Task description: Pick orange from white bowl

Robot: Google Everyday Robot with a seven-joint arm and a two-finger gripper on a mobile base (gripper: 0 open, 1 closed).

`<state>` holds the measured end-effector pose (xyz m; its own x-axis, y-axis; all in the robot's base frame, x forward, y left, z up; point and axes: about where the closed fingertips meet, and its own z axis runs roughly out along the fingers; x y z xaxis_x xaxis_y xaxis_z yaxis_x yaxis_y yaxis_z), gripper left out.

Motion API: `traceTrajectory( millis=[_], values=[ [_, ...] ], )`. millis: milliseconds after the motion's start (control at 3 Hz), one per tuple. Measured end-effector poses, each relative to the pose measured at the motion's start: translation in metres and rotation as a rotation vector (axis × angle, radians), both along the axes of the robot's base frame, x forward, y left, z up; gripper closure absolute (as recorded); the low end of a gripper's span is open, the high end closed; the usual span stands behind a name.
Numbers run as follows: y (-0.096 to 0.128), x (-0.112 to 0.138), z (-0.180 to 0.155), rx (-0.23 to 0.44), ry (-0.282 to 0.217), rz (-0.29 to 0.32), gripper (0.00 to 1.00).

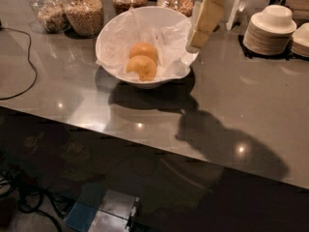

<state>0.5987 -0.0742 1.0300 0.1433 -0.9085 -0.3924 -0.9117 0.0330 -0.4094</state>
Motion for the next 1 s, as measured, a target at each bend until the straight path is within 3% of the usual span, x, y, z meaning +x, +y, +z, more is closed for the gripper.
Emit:
traceTrajectory(
  millis=[333, 667, 1000],
  values=[
    [0.0396, 0.0241, -0.0042, 0.012, 0.011, 0.082, 0.00],
    [0.0396, 0.0241, -0.0042, 0.012, 0.011, 0.082, 0.00],
    [0.0452, 0.0282, -0.0069, 0.106, 0.011, 0.015, 0.00]
  ],
)
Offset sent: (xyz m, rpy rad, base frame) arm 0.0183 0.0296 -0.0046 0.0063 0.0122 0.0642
